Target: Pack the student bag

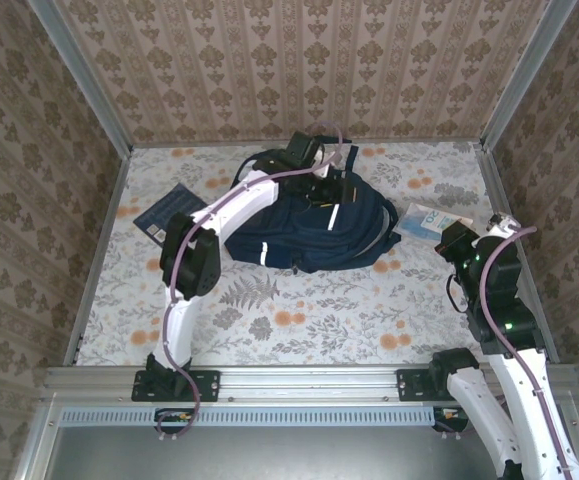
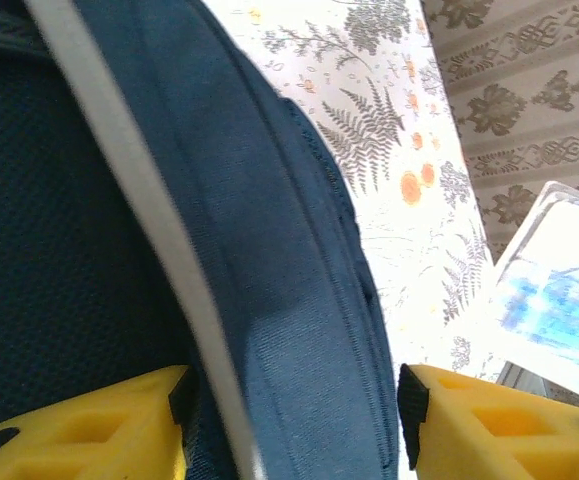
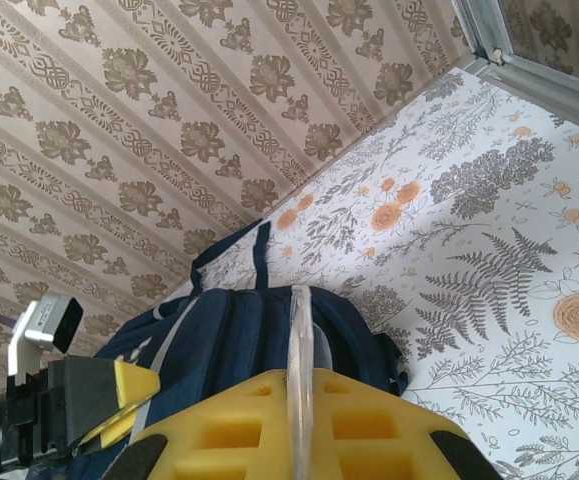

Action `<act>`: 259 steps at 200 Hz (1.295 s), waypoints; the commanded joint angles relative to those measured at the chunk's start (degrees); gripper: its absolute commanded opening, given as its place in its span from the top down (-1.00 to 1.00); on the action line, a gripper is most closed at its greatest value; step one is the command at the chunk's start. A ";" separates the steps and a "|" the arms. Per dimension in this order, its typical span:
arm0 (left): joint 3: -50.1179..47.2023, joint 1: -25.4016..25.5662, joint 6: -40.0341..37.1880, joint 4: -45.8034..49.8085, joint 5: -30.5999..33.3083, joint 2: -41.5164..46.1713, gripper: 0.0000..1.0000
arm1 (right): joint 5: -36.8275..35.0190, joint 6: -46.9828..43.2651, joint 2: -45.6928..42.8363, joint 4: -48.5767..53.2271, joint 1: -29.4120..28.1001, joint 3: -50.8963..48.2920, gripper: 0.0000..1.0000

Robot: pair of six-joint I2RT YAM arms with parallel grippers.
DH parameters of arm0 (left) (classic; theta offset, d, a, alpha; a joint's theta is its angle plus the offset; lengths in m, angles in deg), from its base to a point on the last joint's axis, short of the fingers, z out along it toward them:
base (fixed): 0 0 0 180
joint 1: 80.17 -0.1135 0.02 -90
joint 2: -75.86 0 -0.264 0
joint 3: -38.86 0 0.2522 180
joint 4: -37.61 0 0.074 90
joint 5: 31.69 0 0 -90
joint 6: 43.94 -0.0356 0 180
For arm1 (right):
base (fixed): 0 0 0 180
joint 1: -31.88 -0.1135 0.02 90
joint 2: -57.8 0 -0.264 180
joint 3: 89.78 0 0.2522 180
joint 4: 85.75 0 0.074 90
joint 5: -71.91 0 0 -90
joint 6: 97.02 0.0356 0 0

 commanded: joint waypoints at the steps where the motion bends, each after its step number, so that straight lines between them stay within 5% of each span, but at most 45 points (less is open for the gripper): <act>1: 2.90 0.53 1.05 -0.44 -2.47 -2.34 -0.05 | -0.79 -1.11 0.00 -1.21 0.33 0.94 0.84; 41: 6.28 1.27 3.11 -1.99 -5.23 -5.31 0.14 | 0.25 -0.66 0.53 -1.97 0.33 0.17 0.84; 87: 10.64 1.03 2.07 4.19 1.05 -8.62 0.25 | 0.98 0.48 0.35 -2.11 0.33 0.01 0.84; 129: 12.56 0.53 0.79 7.97 3.36 -9.27 1.00 | 1.38 1.19 0.09 -1.92 0.42 -0.15 0.83; 212: 3.89 -6.32 5.01 2.36 -3.57 8.68 1.00 | 5.45 4.17 2.90 -3.58 1.68 -1.54 0.81; 259: -1.22 -10.51 9.28 -2.80 -9.96 14.35 1.00 | 21.19 10.72 10.70 -16.40 3.99 -4.65 0.80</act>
